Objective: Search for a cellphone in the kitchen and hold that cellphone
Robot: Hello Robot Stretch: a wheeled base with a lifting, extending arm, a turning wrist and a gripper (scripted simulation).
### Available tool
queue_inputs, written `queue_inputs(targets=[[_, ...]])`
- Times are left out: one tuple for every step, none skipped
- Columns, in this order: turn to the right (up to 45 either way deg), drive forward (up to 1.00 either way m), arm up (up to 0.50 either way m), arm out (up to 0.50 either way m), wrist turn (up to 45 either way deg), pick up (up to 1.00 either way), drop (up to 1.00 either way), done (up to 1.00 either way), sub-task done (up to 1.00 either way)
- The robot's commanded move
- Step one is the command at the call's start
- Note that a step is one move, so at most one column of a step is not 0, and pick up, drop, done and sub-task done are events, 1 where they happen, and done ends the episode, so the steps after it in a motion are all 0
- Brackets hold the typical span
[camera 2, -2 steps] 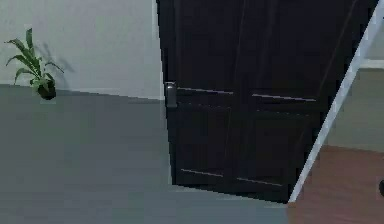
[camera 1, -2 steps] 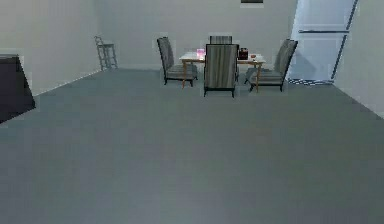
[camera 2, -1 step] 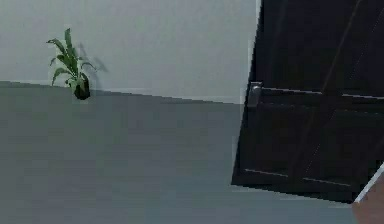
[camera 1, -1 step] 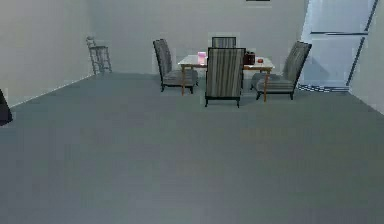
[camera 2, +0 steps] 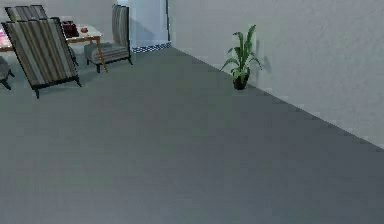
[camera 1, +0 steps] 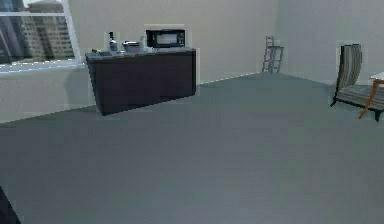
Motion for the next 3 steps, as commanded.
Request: queue_inputs(targets=[[-12.0,0.0,0.0,0.0,0.0,0.0,0.0,0.0,0.0],[0.0,0.95,0.0,0.0,0.0,0.0,0.0,0.0,0.0],[-18.0,0.0,0.0,0.0,0.0,0.0,0.0,0.0,0.0]])
